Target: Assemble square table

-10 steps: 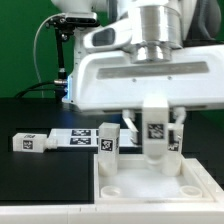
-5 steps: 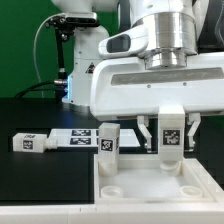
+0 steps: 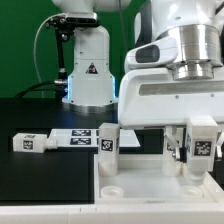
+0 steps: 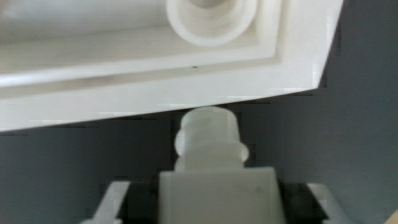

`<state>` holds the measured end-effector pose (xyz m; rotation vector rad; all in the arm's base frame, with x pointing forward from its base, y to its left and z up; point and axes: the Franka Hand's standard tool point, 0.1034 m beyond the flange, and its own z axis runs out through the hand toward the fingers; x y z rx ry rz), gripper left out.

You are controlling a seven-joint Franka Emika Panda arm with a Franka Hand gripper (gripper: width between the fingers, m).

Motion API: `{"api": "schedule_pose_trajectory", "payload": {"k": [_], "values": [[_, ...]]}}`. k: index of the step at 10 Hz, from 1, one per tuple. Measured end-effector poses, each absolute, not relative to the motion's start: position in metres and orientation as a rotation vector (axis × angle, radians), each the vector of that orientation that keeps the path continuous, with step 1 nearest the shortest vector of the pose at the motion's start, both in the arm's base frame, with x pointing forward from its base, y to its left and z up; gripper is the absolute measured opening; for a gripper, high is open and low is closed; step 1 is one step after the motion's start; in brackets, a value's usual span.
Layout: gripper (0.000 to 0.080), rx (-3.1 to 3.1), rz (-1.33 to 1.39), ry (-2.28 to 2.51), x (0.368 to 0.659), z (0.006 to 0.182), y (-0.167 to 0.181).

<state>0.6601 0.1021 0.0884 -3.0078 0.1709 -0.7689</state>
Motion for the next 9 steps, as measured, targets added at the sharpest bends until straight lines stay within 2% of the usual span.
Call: {"api": "schedule_pose_trajectory", "payload": {"k": [5, 9], "values": [[0.0285, -3.0, -0.838, 0.14, 0.656, 0.087, 0.102], [0.0285, -3.017, -0.823, 0.092, 0.635, 0.067, 0.11]]}}
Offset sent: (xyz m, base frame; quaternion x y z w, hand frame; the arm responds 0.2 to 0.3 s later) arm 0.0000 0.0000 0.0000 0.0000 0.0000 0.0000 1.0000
